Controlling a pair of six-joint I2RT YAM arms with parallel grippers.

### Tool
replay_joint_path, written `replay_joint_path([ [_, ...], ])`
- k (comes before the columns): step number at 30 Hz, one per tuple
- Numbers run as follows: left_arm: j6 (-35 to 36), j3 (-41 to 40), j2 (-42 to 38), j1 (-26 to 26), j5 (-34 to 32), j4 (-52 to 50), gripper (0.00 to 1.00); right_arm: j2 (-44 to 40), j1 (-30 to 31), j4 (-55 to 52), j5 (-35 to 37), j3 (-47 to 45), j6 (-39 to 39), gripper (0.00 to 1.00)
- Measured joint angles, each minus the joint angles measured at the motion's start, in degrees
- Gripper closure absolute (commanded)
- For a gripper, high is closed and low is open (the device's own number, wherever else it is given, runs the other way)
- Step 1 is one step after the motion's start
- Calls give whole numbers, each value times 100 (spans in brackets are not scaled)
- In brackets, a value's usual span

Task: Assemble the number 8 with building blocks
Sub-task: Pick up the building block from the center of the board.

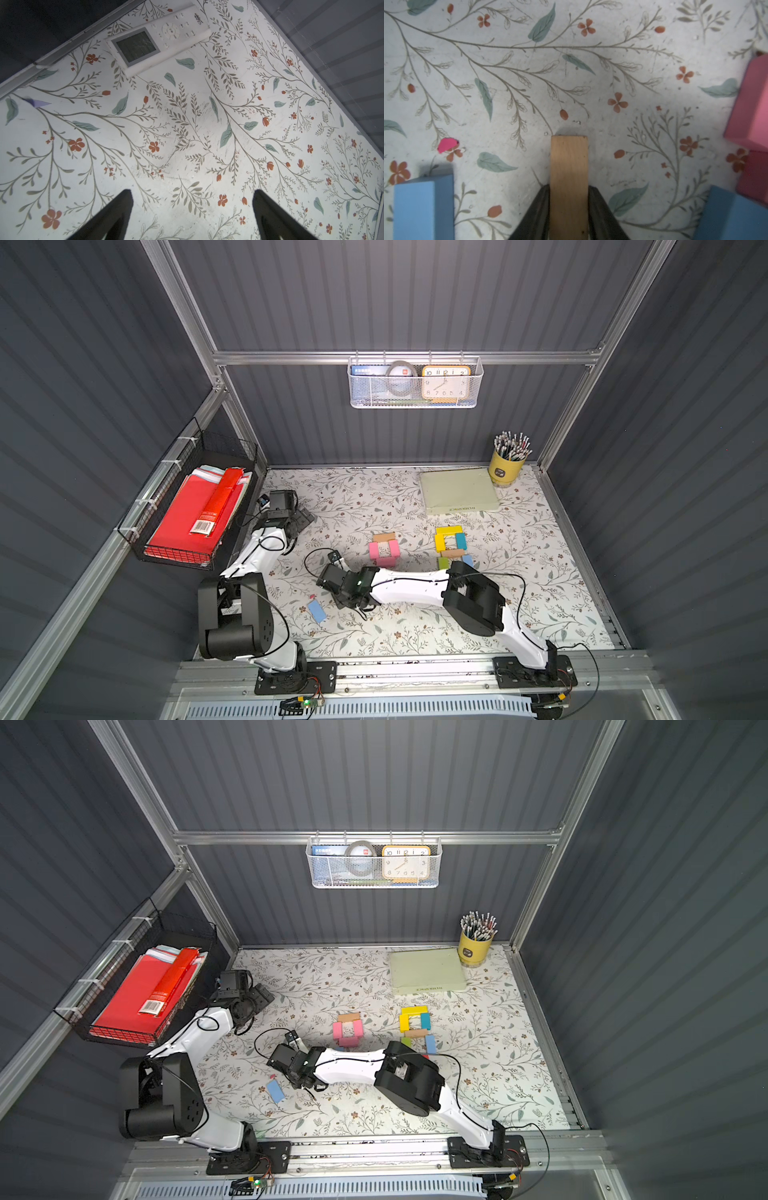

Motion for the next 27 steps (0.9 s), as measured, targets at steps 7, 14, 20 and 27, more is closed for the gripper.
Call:
replay_joint_path([
  [7, 81, -11, 0, 0, 35, 63, 5, -101, 2, 39, 122, -153, 9, 89],
  [14, 214, -83, 0, 0, 160, 131, 4, -1088, -107, 131, 328, -955, 35, 93],
  [20, 387, -101, -11, 0, 240, 234, 1, -2249, -356, 328, 511, -1753, 87, 94],
  [27, 468, -190, -42, 0, 291, 280, 1, -3279, -691, 356, 614, -2957, 236, 94],
])
